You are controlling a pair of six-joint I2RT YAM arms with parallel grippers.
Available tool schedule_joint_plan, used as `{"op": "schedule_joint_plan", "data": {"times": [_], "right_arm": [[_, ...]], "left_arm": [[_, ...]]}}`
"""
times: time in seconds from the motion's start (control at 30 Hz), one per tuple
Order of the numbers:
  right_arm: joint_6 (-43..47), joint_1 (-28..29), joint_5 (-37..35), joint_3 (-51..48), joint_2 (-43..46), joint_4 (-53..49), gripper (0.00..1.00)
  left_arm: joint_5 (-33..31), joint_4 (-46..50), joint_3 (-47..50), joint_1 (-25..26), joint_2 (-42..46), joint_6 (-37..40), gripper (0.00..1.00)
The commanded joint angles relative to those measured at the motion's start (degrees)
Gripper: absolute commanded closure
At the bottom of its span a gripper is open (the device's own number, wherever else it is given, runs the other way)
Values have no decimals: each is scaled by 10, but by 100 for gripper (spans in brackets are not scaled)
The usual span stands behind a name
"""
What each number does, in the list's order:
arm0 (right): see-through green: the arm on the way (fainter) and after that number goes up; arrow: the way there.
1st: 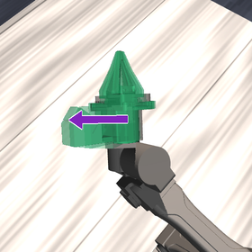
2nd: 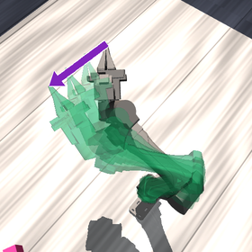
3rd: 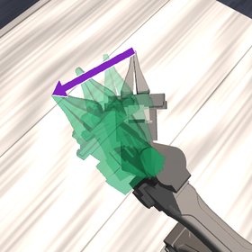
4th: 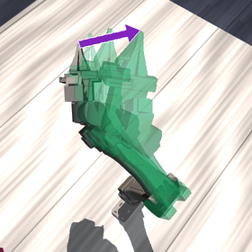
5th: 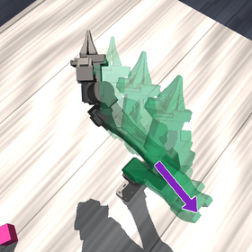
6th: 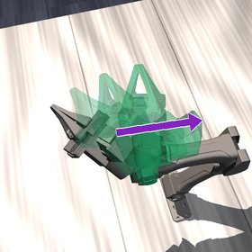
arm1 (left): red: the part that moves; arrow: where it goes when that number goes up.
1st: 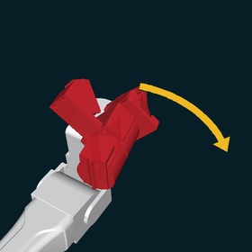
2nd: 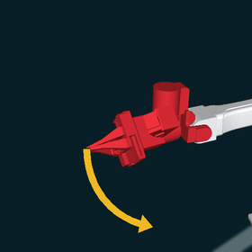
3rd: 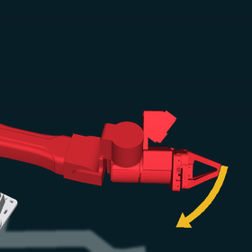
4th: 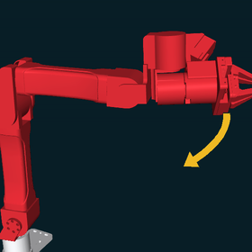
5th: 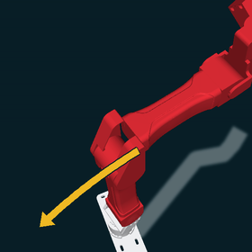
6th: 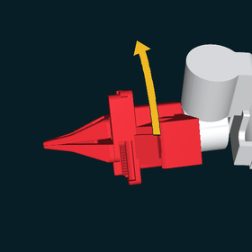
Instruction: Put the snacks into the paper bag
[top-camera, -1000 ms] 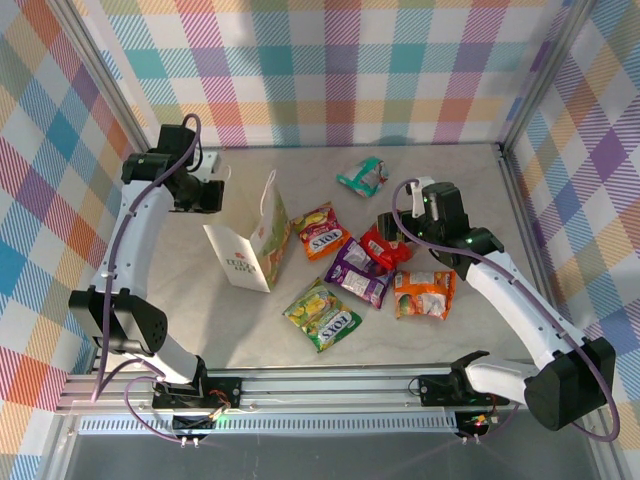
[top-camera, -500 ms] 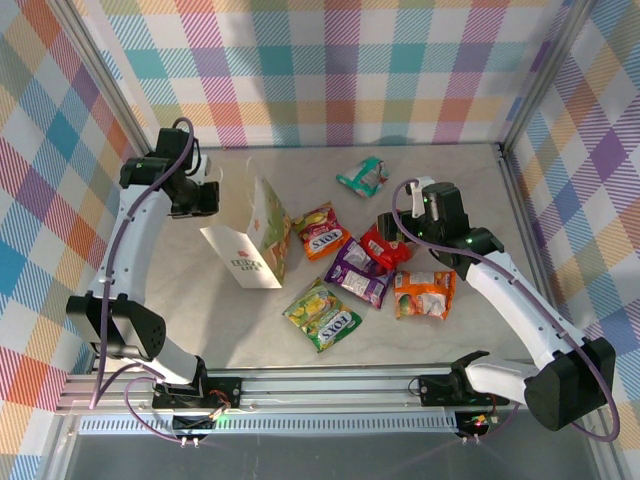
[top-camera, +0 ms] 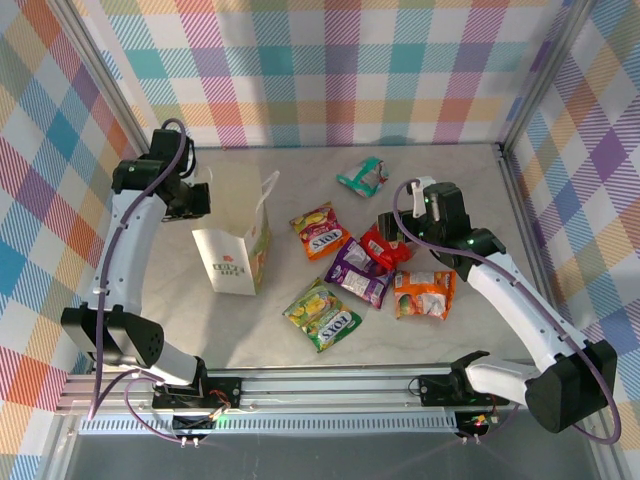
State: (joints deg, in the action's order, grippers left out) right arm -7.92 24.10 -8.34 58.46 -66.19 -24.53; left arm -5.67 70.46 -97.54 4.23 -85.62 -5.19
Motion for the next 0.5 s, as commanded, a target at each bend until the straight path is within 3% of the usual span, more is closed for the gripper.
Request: {"op": "schedule_joint_plan", "data": {"times": [0.0, 0.47], "right_arm": [[5, 5, 7, 5, 13, -1, 1], [17, 5, -7, -2, 19, -4, 1]], "left_arm": [[-21, 2, 6, -6, 16, -22, 100], [70, -32, 14, -6, -10, -33, 100]]}}
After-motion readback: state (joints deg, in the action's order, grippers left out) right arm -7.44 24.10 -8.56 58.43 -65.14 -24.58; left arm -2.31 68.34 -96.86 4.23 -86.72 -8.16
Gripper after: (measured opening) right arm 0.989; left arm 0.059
